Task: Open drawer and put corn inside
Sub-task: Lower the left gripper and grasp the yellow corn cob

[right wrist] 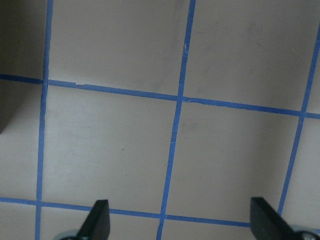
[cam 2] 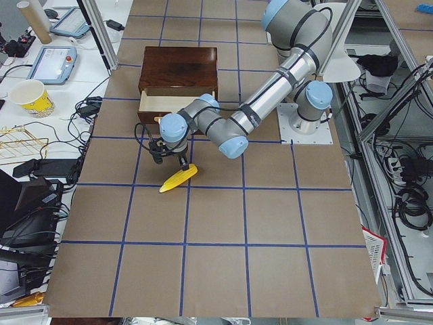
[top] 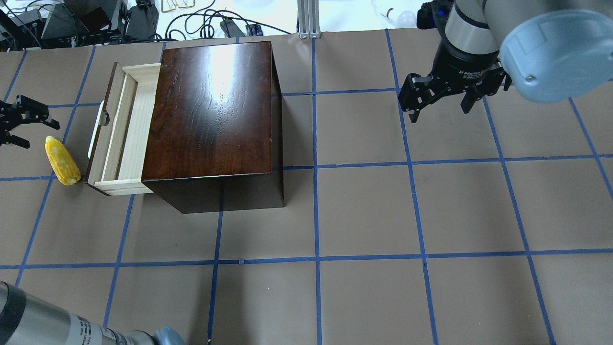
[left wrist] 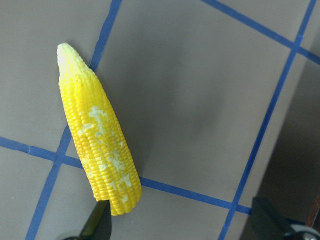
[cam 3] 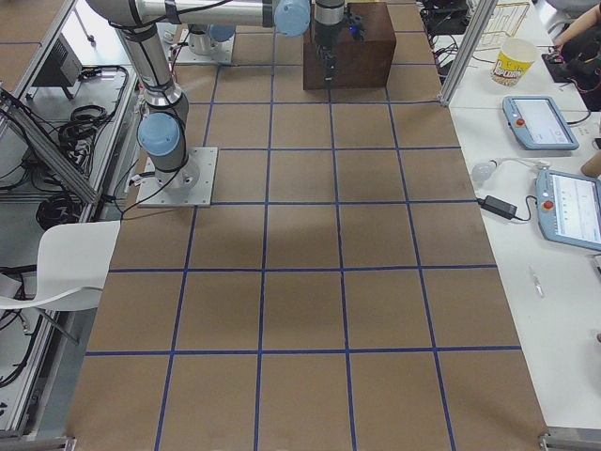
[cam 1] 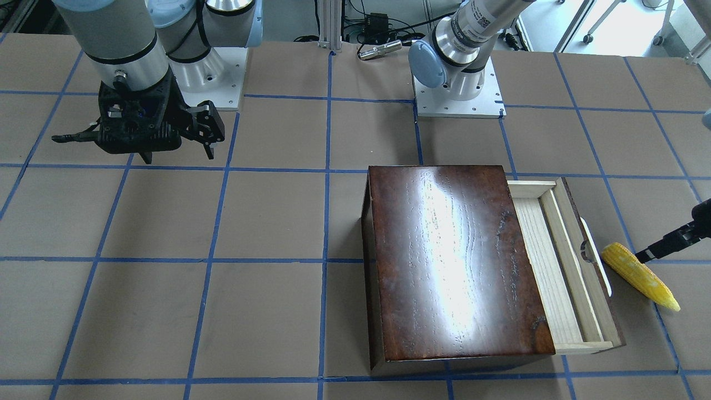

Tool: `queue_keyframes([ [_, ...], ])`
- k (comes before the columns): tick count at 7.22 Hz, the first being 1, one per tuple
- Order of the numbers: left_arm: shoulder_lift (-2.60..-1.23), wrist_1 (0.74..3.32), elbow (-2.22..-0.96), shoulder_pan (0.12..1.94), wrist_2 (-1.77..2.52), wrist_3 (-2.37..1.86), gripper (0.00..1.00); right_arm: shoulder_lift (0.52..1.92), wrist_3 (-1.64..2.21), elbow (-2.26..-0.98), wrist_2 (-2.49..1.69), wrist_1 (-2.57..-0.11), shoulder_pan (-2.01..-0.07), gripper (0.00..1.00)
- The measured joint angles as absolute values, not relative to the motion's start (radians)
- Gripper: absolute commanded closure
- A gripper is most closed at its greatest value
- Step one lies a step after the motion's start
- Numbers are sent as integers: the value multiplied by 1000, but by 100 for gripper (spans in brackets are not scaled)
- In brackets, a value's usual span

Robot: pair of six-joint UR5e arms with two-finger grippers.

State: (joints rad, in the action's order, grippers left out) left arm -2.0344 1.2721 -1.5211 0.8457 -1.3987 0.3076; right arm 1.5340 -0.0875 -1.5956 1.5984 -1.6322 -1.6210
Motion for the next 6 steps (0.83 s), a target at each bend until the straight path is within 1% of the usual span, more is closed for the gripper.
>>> queue_keyframes([
  [4,-2124,1157,-1518,846,-1556,217,0,1534,-87,-1596,1598,-1632,-1621,0],
  [6,-2157,1127,-1517,853,-1567,165,0,1534,-87,-1595,1598,-1632,-1620,0],
])
